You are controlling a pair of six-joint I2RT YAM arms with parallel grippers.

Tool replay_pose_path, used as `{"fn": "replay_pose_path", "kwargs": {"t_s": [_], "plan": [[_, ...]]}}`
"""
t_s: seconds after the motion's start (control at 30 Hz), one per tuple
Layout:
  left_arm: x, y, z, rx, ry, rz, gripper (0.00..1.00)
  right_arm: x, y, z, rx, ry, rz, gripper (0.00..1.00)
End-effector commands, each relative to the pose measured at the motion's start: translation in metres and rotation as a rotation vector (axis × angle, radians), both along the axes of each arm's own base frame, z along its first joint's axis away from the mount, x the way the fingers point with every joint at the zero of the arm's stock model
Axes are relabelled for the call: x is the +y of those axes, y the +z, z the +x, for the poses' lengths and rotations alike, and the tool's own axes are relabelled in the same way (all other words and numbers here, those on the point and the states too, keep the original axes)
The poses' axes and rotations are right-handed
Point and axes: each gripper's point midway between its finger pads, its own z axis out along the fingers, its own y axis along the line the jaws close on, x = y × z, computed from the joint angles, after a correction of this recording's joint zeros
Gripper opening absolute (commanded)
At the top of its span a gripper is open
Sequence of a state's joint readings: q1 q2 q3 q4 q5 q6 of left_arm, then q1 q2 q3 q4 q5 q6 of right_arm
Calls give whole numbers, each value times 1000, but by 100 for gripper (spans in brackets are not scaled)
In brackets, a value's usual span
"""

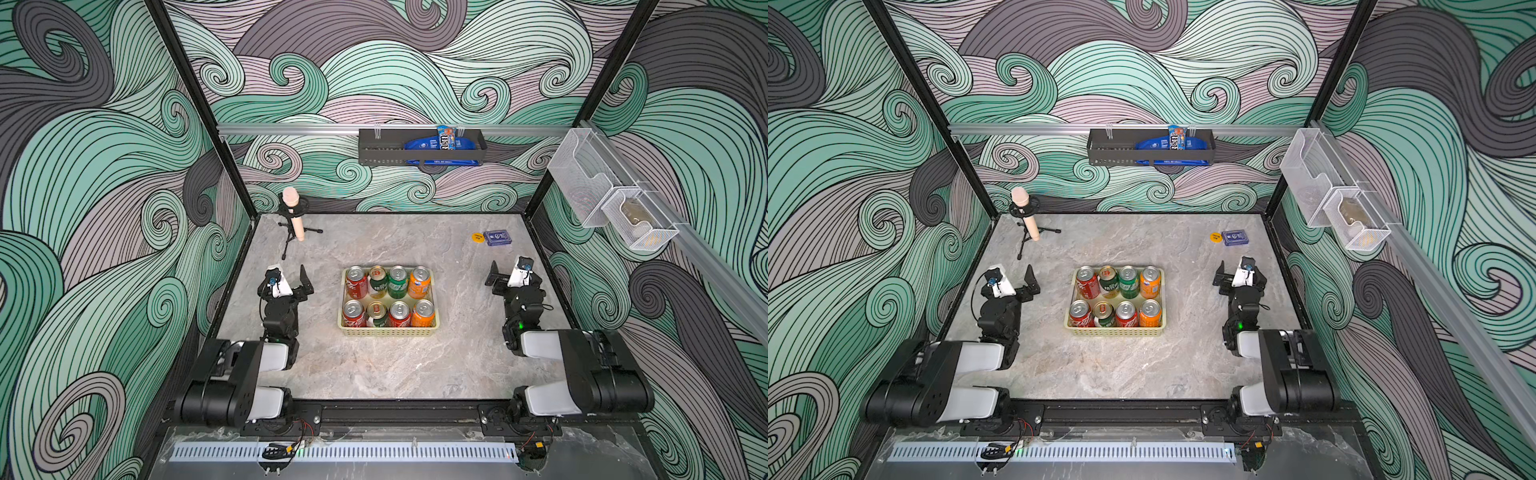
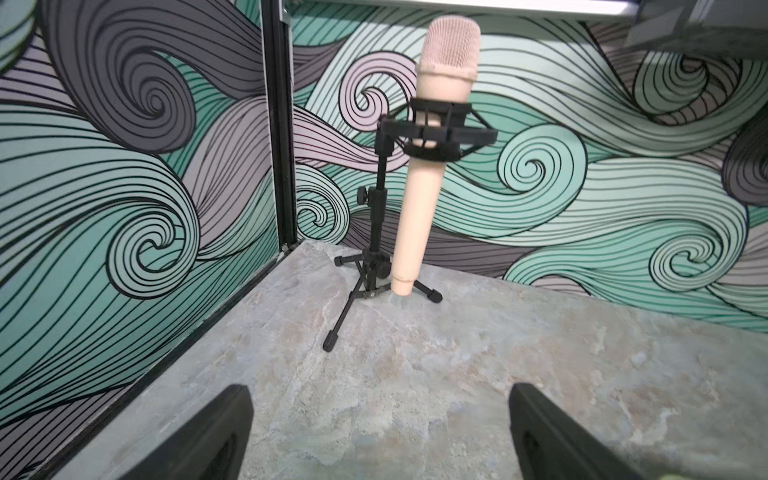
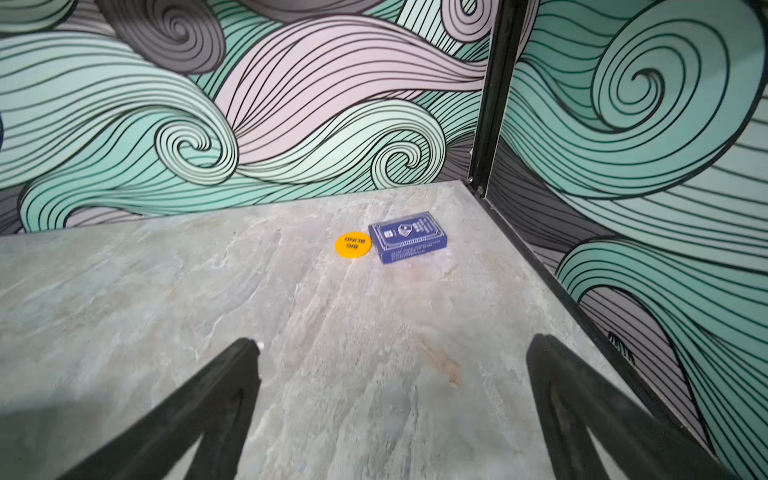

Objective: Take out the drinks from the basket
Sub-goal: Pick up the drink from the basket.

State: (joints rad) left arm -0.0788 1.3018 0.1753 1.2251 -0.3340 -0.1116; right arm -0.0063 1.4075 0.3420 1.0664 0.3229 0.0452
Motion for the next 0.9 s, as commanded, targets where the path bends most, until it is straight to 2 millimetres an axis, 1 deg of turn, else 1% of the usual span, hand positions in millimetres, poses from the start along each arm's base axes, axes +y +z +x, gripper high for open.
{"fn": "replay_pose_path", "kwargs": {"t_s": [0.0,0.1,0.13,0.2,0.27,0.37,0.43,0.53,0.63,0.7,0.87], "plan": [[12,-4,6,85,106,-116,99,-16,-19,-1,137,-115,39,100],[7,8,13,135,92,-227,99,-20,-23,-1,170,-155,92,100],[4,14,15,142,80,-265,99,-18,-22,-1,173,-147,117,100],[5,23,16,126,93,-353,99,-13,-22,1,192,-121,160,100],[3,24,20,186,91,-404,99,-7,-22,3,225,-95,201,100],[-9,21,25,275,49,-443,99,4,-17,3,251,-40,236,100],[-18,18,26,326,3,-447,99,11,-12,0,259,5,244,100],[-28,10,22,411,-38,-449,99,20,-6,-6,274,54,251,100],[-49,4,18,455,-162,-448,99,33,0,-13,275,126,273,100],[-60,0,13,485,-211,-496,99,47,6,-17,279,206,293,100],[-85,-1,3,546,-341,-559,99,71,21,-25,294,325,376,100]]}}
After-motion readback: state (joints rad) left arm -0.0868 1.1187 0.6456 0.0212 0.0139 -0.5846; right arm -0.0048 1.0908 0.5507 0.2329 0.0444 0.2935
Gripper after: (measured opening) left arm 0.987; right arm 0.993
